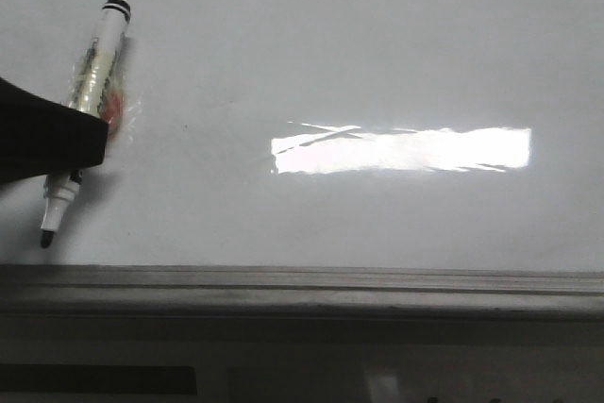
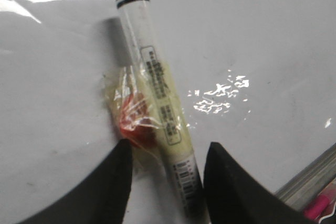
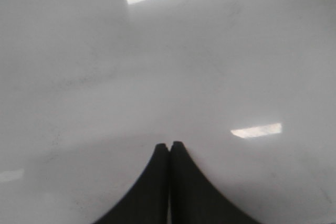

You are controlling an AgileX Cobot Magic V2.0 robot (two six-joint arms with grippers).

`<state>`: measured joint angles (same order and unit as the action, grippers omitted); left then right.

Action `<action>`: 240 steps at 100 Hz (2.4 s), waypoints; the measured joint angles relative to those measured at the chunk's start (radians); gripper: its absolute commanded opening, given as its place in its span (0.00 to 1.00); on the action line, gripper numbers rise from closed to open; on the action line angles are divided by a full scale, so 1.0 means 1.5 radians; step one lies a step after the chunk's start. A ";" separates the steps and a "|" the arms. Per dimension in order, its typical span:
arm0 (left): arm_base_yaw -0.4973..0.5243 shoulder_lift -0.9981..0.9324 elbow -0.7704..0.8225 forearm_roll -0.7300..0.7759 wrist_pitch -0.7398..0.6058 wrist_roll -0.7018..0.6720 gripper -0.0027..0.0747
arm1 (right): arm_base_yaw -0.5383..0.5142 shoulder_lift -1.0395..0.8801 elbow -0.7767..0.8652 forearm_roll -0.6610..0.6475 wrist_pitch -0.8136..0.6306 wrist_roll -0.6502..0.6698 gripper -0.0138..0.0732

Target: Write number 6 on whiteboard

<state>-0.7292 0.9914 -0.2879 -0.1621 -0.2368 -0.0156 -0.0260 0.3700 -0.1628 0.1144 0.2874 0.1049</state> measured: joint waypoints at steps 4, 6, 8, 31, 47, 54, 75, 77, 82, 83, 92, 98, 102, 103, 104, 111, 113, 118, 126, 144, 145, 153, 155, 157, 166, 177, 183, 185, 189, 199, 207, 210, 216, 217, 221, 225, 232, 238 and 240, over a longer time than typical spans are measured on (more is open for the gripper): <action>0.000 0.000 0.000 0.000 0.006 0.000 0.17 | 0.008 0.000 0.000 0.000 -0.001 0.000 0.09; 0.000 0.000 0.000 0.000 0.010 0.000 0.15 | 0.014 0.000 0.000 0.000 -0.001 0.000 0.09; 0.000 0.000 0.000 0.000 0.014 0.000 0.11 | 0.017 0.000 0.000 0.000 -0.001 0.000 0.09; 0.000 0.000 0.000 0.001 0.025 -0.001 0.01 | 0.137 0.036 -0.024 0.000 0.005 0.000 0.09; -0.008 -0.001 -0.009 0.011 0.040 -0.001 0.01 | 0.225 0.089 -0.078 0.000 0.010 -0.010 0.09; -0.020 -0.008 -0.017 0.041 0.058 -0.003 0.01 | 0.262 0.116 -0.111 0.000 0.010 -0.057 0.09; -0.081 -0.022 -0.041 0.126 0.070 -0.004 0.01 | 0.384 0.218 -0.220 0.000 0.029 -0.123 0.12; -0.088 -0.022 -0.042 0.145 0.068 -0.004 0.01 | 0.397 0.228 -0.230 0.000 0.029 -0.123 0.15; -0.103 -0.022 -0.043 0.177 0.060 -0.004 0.01 | 0.429 0.250 -0.253 0.000 0.030 -0.129 0.24; -0.107 -0.022 -0.043 0.181 0.059 -0.004 0.01 | 0.439 0.256 -0.260 0.000 0.030 -0.129 0.27; -0.126 -0.022 -0.043 0.209 0.031 -0.004 0.01 | 0.505 0.289 -0.299 0.000 0.030 -0.131 0.50; -0.134 -0.022 -0.043 0.222 0.008 -0.004 0.01 | 0.544 0.311 -0.319 0.000 0.030 -0.133 0.59; -0.138 -0.022 -0.043 0.235 -0.008 -0.004 0.01 | 0.571 0.323 -0.332 0.000 0.030 -0.132 0.59; -0.137 -0.022 -0.043 0.238 -0.009 -0.004 0.01 | 0.575 0.324 -0.333 0.002 0.030 -0.132 0.58; -0.139 -0.022 -0.043 0.241 -0.013 -0.004 0.01 | 0.583 0.328 -0.337 0.001 0.030 -0.132 0.58; -0.141 -0.022 -0.043 0.273 -0.024 -0.004 0.01 | 0.612 0.344 -0.348 0.008 0.019 -0.133 0.54; -0.140 -0.022 -0.043 0.280 -0.026 -0.004 0.01 | 0.618 0.346 -0.351 0.012 0.016 -0.133 0.52; -0.140 -0.022 -0.043 0.290 -0.028 -0.004 0.01 | 0.627 0.356 -0.355 0.025 0.002 -0.133 0.51; -0.140 -0.022 -0.043 0.303 -0.030 -0.004 0.01 | 0.634 0.368 -0.362 0.034 -0.012 -0.133 0.50; -0.140 -0.022 -0.043 0.339 -0.043 -0.004 0.01 | 0.634 0.396 -0.365 0.065 -0.042 -0.133 0.50; -0.140 -0.022 -0.043 0.338 -0.045 -0.004 0.01 | 0.634 0.397 -0.365 0.065 -0.043 -0.133 0.50; -0.140 -0.022 -0.043 0.354 -0.051 -0.004 0.01 | 0.634 0.411 -0.365 0.074 -0.051 -0.133 0.50; -0.140 -0.022 -0.043 0.357 -0.052 -0.004 0.01 | 0.634 0.413 -0.365 0.076 -0.053 -0.133 0.50; -0.140 -0.022 -0.043 0.360 -0.052 -0.004 0.01 | 0.634 0.417 -0.365 0.077 -0.055 -0.133 0.50; -0.140 -0.022 -0.043 0.365 -0.052 -0.004 0.01 | 0.636 0.429 -0.365 0.089 -0.066 -0.133 0.44; -0.140 -0.022 -0.043 0.365 -0.051 -0.004 0.01 | 0.638 0.433 -0.365 0.093 -0.073 -0.133 0.23; -0.140 -0.022 -0.043 0.365 -0.048 -0.003 0.01 | 0.641 0.434 -0.365 0.102 -0.075 -0.133 0.07; -0.140 -0.022 -0.043 0.365 -0.049 -0.001 0.01 | 0.644 0.434 -0.366 0.106 -0.075 -0.132 0.08; -0.140 -0.022 -0.043 0.367 -0.048 0.003 0.01 | 0.647 0.434 -0.367 0.114 -0.075 -0.131 0.09; -0.140 -0.022 -0.043 0.367 -0.047 0.006 0.01 | 0.648 0.434 -0.368 0.118 -0.075 -0.131 0.09; -0.140 -0.022 -0.043 0.367 -0.046 0.006 0.07 | 0.648 0.434 -0.368 0.118 -0.075 -0.131 0.09; -0.140 -0.022 -0.043 0.367 -0.045 0.006 0.12 | 0.648 0.434 -0.368 0.118 -0.075 -0.131 0.09; -0.140 -0.022 -0.043 0.367 -0.045 0.006 0.29 | 0.648 0.434 -0.368 0.118 -0.075 -0.131 0.09; -0.140 -0.022 -0.043 0.367 -0.045 0.006 0.31 | 0.648 0.434 -0.368 0.118 -0.075 -0.131 0.09; -0.140 -0.022 -0.043 0.365 -0.045 0.003 0.44 | 0.648 0.434 -0.368 0.116 -0.075 -0.131 0.09; -0.140 -0.026 -0.043 0.362 -0.045 0.001 0.52 | 0.645 0.435 -0.368 0.111 -0.073 -0.131 0.09; -0.140 -0.038 -0.043 0.344 -0.037 0.000 0.57 | 0.641 0.435 -0.368 0.110 -0.078 -0.132 0.09; -0.139 -0.058 -0.043 0.317 -0.013 0.000 0.55 | 0.641 0.435 -0.368 0.114 -0.079 -0.132 0.09; -0.137 -0.068 -0.043 0.308 0.000 0.000 0.54 | 0.639 0.435 -0.368 0.116 -0.079 -0.132 0.09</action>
<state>-0.9348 0.8892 -0.3528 0.2996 -0.2368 -0.0154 0.9333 1.0228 -0.7155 0.2877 0.1685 -0.0929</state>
